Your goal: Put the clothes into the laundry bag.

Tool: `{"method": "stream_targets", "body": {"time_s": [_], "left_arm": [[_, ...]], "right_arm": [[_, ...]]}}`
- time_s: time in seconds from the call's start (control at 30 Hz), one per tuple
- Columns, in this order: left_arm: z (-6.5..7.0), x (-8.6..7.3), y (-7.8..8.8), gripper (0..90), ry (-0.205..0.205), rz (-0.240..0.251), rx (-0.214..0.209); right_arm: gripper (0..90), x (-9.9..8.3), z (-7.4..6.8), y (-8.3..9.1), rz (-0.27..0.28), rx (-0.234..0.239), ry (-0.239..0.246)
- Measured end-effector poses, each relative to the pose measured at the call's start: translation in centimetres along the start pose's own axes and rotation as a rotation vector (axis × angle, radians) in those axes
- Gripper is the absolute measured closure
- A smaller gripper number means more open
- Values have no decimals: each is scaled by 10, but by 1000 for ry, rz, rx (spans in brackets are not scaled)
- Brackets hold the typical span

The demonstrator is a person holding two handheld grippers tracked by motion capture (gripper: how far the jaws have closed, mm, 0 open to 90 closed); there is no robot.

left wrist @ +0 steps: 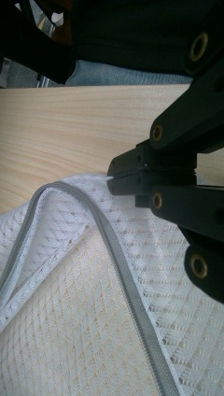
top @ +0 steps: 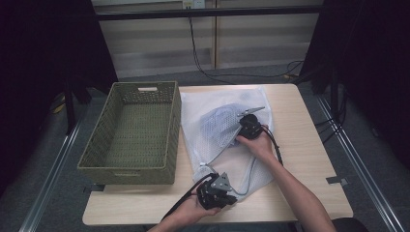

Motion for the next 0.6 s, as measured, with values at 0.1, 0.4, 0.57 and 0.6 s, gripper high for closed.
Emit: {"method": "stream_targets", "body": {"time_s": [0.1, 0.4, 0.57, 0.6], "left_arm": [[0, 0, 0, 900, 0, 0, 1], [0, 0, 0, 900, -3, -2, 0], [0, 0, 1, 900, -4, -14, -4], [0, 0, 0, 900, -1, -8, 0]], "right_arm": [[712, 0, 0, 0, -1, 4, 1], [633, -10, -6, 29, 48, 99, 52], [597, -18, -3, 53, 81, 170, 64], [593, -24, -1, 65, 93, 188, 84]]}}
Point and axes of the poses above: each handheld gripper's, and its own axes: y roughly backward along the jaws, x roughly out of its top, z roughly to its right, the point moved 1 cm from there along -y, roughly forward along the jaws, and after that the axes turned 6 degrees about -z, right-handed, at the moved point
